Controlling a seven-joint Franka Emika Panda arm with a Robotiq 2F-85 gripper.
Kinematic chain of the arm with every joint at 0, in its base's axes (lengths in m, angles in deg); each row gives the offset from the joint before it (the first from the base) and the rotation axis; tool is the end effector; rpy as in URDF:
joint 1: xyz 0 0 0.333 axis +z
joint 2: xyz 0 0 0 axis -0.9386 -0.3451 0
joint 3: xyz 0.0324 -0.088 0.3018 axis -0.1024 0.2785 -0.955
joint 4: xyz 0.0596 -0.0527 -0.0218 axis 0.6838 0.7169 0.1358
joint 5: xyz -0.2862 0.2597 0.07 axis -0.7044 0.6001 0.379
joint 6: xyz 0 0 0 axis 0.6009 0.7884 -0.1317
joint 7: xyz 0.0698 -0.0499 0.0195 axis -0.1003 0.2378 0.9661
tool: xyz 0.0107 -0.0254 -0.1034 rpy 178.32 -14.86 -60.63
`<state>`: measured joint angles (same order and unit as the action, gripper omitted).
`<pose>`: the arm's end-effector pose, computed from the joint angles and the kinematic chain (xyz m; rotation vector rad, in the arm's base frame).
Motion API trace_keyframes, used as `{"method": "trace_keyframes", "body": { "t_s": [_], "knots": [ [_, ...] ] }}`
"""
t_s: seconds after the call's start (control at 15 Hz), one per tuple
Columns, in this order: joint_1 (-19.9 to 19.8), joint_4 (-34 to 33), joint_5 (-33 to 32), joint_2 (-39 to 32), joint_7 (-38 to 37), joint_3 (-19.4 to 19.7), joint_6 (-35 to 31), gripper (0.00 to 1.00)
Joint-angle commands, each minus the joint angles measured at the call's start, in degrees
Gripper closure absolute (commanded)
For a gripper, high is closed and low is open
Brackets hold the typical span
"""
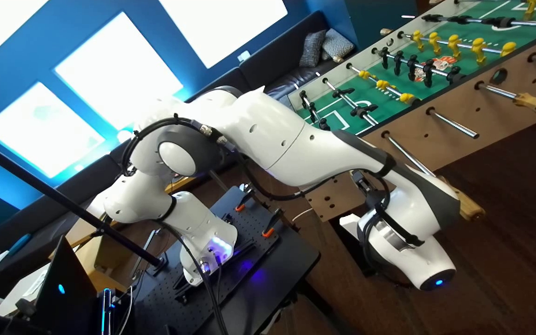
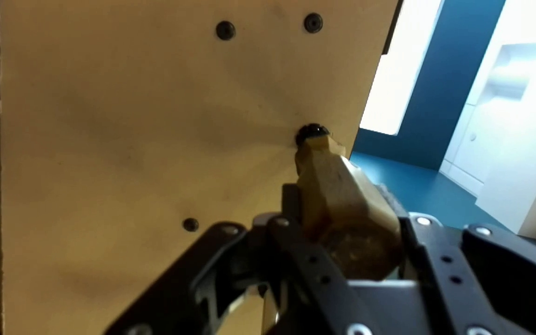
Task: Rotate the first rod forwards
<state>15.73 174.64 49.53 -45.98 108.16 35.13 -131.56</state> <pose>0.3502 -0.4158 0.0023 -1.6597 0.2493 -0.5870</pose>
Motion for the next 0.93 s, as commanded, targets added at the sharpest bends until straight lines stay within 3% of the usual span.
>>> {"method": "trace_keyframes", "body": {
  "t_s": [0.0,0.33,0.73,0.8,0.87],
  "knots": [
    [1.35,0.69,-0.37,1.08,-3.84,1.27,2.22,0.84],
    [0.98,-3.94,-3.73,-1.37,-15.78,1.17,7.72,0.84],
    [0.21,-6.88,-5.37,-3.65,-22.41,0.29,11.55,0.84],
    [0.69,-6.84,-1.98,-4.04,-20.24,0.60,4.78,0.59],
    [0.67,-7.28,-2.16,-4.28,-20.87,0.55,5.03,0.59]
  ]
}}
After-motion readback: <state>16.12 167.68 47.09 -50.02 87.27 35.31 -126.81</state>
